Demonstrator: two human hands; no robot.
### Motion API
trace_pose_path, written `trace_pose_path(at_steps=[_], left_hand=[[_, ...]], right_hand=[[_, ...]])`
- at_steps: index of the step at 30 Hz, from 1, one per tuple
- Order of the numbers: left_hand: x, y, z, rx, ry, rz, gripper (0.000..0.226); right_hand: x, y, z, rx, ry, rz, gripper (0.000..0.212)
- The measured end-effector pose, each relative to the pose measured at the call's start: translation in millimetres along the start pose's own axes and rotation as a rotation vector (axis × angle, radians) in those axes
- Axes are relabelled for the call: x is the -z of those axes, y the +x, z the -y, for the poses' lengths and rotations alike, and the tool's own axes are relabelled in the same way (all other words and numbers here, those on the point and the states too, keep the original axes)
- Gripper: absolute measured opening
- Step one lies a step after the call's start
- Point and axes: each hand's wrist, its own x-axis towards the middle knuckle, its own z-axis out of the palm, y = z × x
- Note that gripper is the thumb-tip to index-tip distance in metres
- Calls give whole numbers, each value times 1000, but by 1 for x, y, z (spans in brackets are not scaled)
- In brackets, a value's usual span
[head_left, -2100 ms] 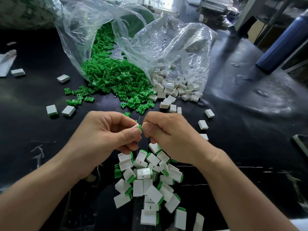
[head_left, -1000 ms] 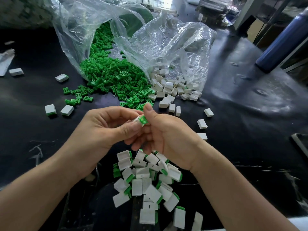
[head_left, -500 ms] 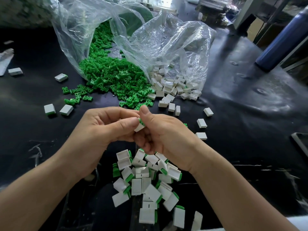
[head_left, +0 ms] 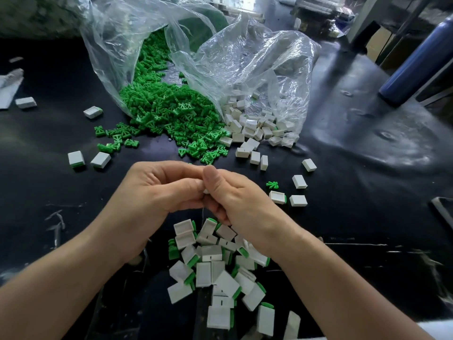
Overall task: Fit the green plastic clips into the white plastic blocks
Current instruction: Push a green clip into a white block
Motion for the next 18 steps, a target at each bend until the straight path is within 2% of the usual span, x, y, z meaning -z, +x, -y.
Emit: trace_pose_path(at_steps=[8,18], left_hand=[[-4,0,5,-8,-28,-58,25],[-5,-2,6,-23,-40,-102,24]], right_hand=[[-2,6,-9,-114,-345,-253,38],[-6,9,-9,-147,-447,-304,42]])
